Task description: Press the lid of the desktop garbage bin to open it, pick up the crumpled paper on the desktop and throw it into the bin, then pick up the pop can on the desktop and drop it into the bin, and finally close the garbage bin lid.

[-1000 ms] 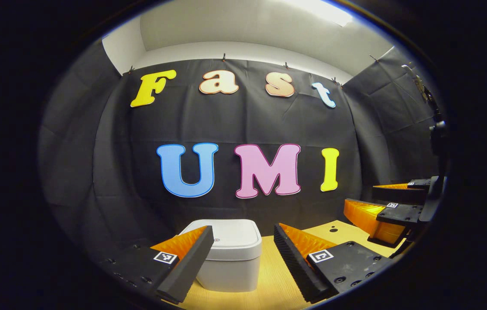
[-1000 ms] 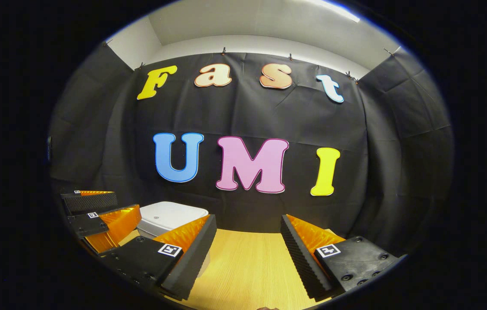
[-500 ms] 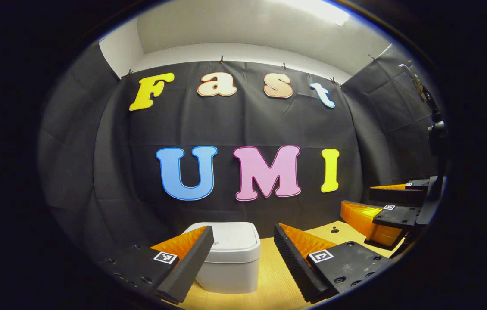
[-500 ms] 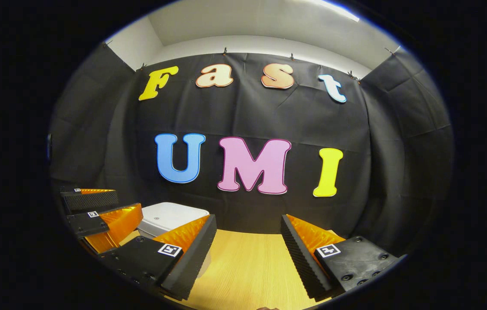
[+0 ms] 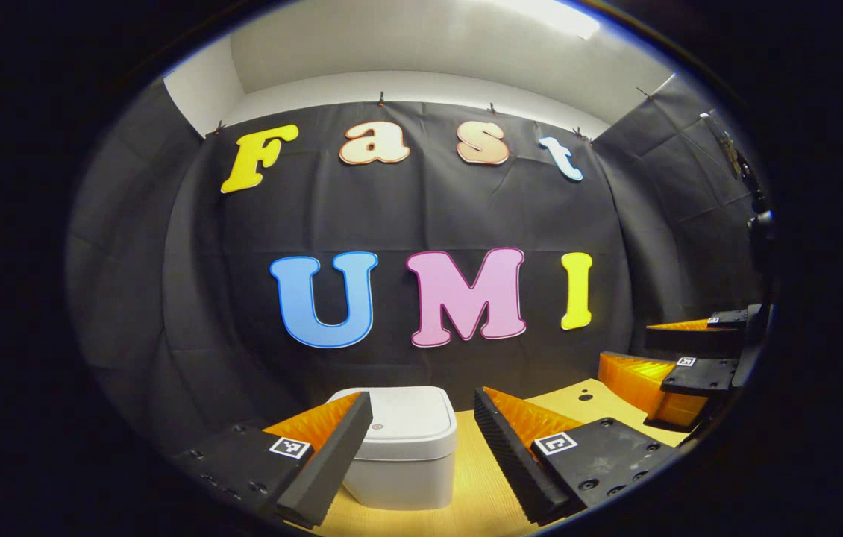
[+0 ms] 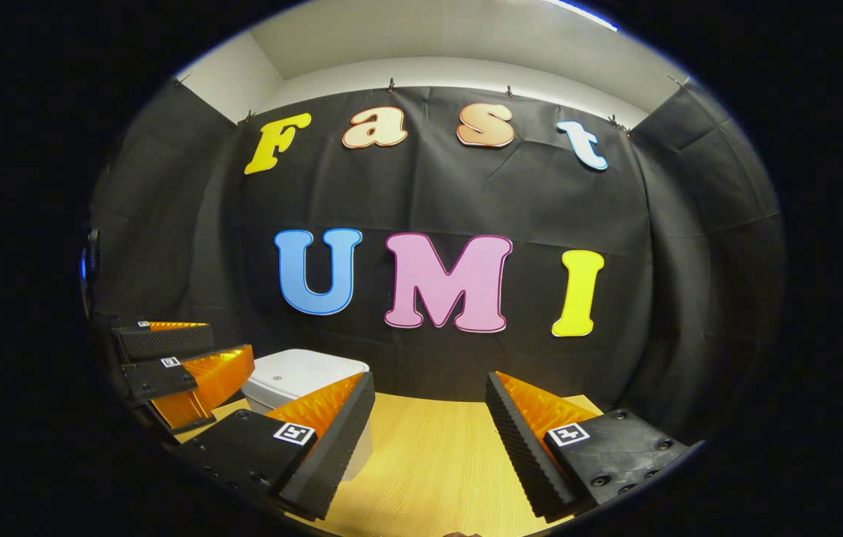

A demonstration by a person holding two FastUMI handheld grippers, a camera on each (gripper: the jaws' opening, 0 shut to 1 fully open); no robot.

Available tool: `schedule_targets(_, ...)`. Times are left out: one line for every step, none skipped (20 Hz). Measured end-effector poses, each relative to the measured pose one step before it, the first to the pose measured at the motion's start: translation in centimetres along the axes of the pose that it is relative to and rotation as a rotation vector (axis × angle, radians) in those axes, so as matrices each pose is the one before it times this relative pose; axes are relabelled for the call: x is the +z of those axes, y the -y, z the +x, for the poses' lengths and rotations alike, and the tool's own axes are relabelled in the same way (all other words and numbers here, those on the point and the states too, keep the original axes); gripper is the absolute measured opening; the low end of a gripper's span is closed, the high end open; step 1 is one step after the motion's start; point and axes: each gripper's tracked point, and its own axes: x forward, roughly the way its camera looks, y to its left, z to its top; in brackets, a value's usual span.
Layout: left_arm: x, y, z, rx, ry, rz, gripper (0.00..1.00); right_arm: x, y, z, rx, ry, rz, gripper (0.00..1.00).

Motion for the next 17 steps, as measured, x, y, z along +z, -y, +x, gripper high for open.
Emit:
schedule_targets(-0.315, -0.095, -0.040, 0.00552, -0.01012, -0.00368, 0.93, 0.079, -0.061, 0.252, 0.00527, -0.00361, -0.00080, 0.96)
schedule_targets(-0.240, -0.265, -0.062, 0.00752, -0.01119, -0.00141, 0.93, 0.098, -0.049, 0.232, 0.00202, -0.00102, -0.00200, 0.96)
schedule_targets(-0.024, -0.394, -0.179, 0.00832, -0.00531, -0.00426, 0.93, 0.096, -0.161, 0.192, 0.00439, -0.00058, -0.00027, 0.96)
schedule_targets(0.029, -0.332, -0.114, 0.00880, -0.00310, -0.00446, 0.93, 0.142, -0.235, 0.308, 0.00657, 0.00051, 0.00193, 0.96)
schedule_targets(-0.098, -0.293, -0.139, 0.01013, -0.00269, -0.00402, 0.93, 0.126, -0.257, 0.231, 0.00832, 0.00234, 0.00205, 0.96)
schedule_targets(-0.050, -0.203, 0.033, 0.00451, -0.00363, -0.00227, 0.93, 0.008, -0.277, 0.206, 0.00756, 0.00166, -0.00286, 0.96)
schedule_targets(-0.046, -0.186, -0.131, 0.00373, -0.00304, -0.00028, 0.93, 0.080, -0.360, 0.196, 0.00889, -0.00040, -0.00399, 0.96)
schedule_targets(-0.040, -0.204, -0.046, 0.00370, -0.00184, 0.00097, 0.93, 0.052, -0.389, 0.159, 0.00967, 0.00003, -0.00165, 0.96)
schedule_targets(-0.044, -0.118, -0.078, 0.00102, -0.00249, 0.00117, 0.93, -0.078, -0.225, 0.032, 0.00511, 0.00073, 0.00007, 0.96)
schedule_targets(0.042, -0.148, -0.048, -0.00011, -0.00410, 0.00147, 0.93, -0.007, -0.358, 0.156, 0.00685, 0.00146, 0.00160, 0.96)
schedule_targets(0.173, -0.308, -0.079, 0.00425, 0.00668, 0.00614, 0.93, -0.064, -0.346, 0.209, 0.00470, -0.00133, 0.00268, 0.96)
schedule_targets(0.038, -0.078, 0.019, 0.00331, -0.00005, 0.00157, 0.93, 0.011, -0.197, 0.066, 0.00414, -0.00084, 0.00250, 0.96)
schedule_targets(-0.096, -0.129, -0.031, 0.00241, -0.00301, -0.00298, 0.93, -0.044, -0.278, 0.036, 0.00634, -0.00134, -0.00043, 0.96)
schedule_targets(0.022, -0.081, -0.065, 0.00203, -0.00065, -0.00521, 0.93, 0.041, -0.160, 0.010, 0.00255, 0.00037, -0.00463, 0.97)
schedule_targets(0.075, -0.167, -0.087, 0.00272, 0.00196, -0.00509, 0.93, 0.138, -0.012, -0.048, 0.00134, 0.00475, -0.00445, 0.97)
schedule_targets(0.138, -0.129, -0.010, 0.00270, 0.00334, -0.00212, 0.93, 0.171, 0.016, -0.032, -0.00268, 0.00565, -0.00067, 0.97)
schedule_targets(0.028, -0.245, -0.115, 0.00407, -0.00010, 0.00019, 0.93, 0.036, 0.036, -0.001, -0.00179, 0.00363, 0.00227, 0.97)
